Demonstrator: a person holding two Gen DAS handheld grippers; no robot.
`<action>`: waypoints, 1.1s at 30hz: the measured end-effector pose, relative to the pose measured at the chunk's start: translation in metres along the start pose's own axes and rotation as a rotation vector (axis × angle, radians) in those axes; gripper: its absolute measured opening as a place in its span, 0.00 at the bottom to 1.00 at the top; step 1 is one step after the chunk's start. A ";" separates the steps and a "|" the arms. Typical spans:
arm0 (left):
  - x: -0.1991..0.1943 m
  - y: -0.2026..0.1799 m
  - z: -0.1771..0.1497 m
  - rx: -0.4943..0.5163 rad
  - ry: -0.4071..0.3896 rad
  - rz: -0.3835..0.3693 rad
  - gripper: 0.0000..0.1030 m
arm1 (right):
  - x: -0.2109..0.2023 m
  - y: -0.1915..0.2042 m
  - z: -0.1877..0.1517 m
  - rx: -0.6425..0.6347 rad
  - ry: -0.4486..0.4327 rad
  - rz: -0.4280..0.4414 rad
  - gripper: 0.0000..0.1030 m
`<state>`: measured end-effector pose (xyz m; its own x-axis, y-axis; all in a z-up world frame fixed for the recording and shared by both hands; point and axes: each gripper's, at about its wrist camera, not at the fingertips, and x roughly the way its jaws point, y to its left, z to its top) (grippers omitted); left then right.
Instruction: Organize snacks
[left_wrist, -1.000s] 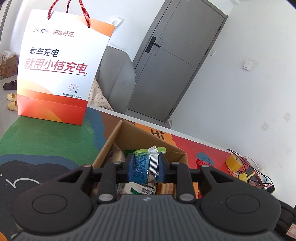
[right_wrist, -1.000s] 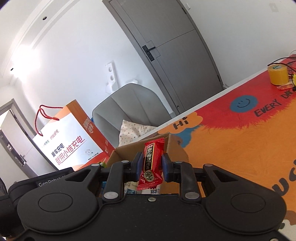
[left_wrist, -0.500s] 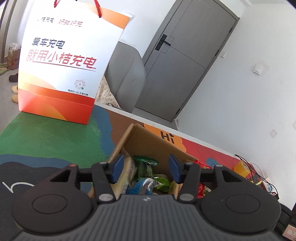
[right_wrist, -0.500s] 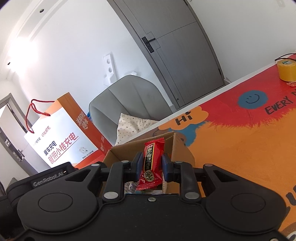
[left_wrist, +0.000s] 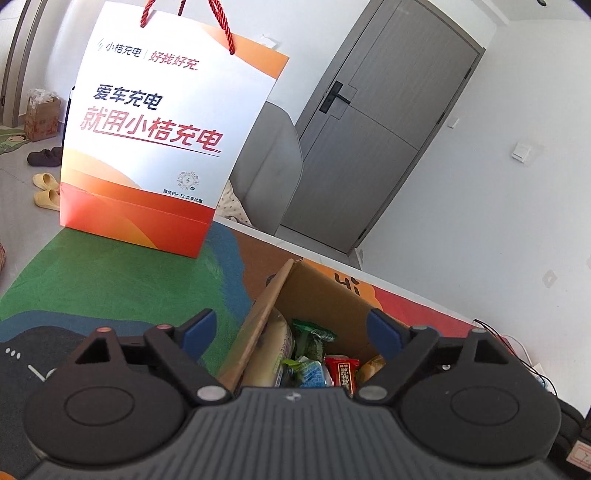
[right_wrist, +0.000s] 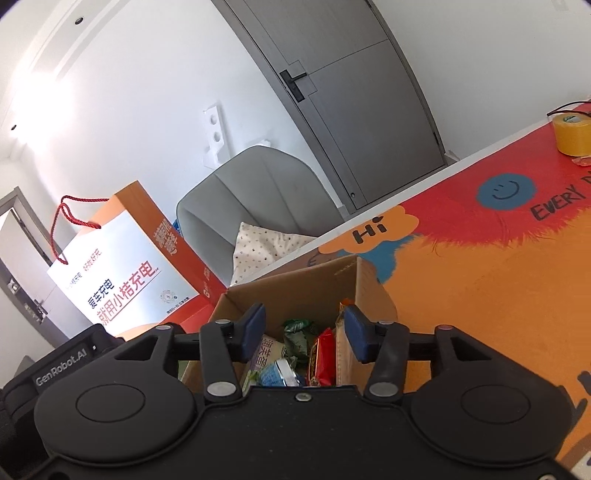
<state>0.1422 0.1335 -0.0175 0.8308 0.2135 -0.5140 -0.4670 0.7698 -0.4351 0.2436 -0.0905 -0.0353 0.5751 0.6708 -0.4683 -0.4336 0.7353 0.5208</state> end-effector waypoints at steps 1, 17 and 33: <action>-0.001 -0.001 -0.002 0.006 0.004 0.000 0.89 | -0.004 0.000 -0.001 -0.003 -0.006 -0.019 0.62; -0.031 -0.024 -0.025 0.141 0.042 -0.011 0.98 | -0.071 -0.022 -0.010 -0.002 -0.076 -0.100 0.81; -0.079 -0.055 -0.040 0.262 0.064 -0.037 1.00 | -0.138 -0.032 -0.014 -0.029 -0.127 -0.139 1.00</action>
<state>0.0899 0.0500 0.0176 0.8209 0.1504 -0.5510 -0.3357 0.9076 -0.2523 0.1686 -0.2051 0.0026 0.7129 0.5464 -0.4395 -0.3627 0.8237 0.4358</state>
